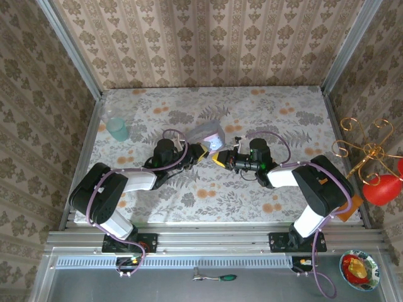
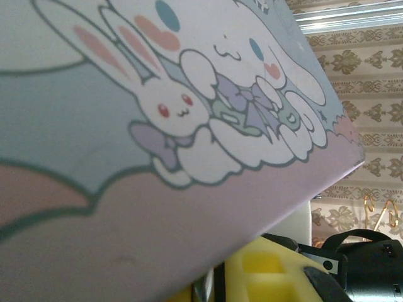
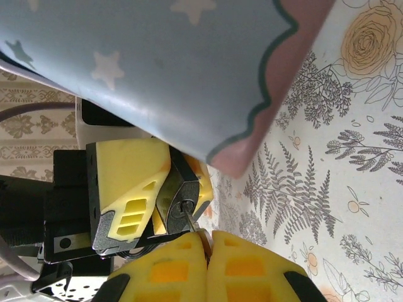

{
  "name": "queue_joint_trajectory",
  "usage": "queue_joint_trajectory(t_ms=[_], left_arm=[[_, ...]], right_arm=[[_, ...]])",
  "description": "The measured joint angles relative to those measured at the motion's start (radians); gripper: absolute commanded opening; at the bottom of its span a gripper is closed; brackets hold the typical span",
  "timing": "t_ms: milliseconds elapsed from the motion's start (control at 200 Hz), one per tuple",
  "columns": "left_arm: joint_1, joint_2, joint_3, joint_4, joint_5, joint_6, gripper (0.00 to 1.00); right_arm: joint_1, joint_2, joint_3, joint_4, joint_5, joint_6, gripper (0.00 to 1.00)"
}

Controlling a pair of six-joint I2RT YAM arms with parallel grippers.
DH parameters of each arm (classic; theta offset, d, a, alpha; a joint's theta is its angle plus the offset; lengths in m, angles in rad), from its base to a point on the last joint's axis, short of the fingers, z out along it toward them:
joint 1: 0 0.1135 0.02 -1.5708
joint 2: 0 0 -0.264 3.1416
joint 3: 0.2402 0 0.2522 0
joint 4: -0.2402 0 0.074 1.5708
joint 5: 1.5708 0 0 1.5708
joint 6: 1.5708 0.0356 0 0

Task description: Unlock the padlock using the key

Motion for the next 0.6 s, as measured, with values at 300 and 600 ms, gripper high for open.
queue_joint_trajectory(t_ms=[300,600], left_arm=[[-0.005,0.015,0.022,-0.034,0.000,0.024,0.00],[-0.007,0.030,0.039,-0.048,-0.024,0.027,0.00]], right_arm=[[-0.012,0.034,0.000,0.042,-0.007,0.006,0.00],[0.001,0.041,0.017,0.014,0.028,-0.001,0.00]])
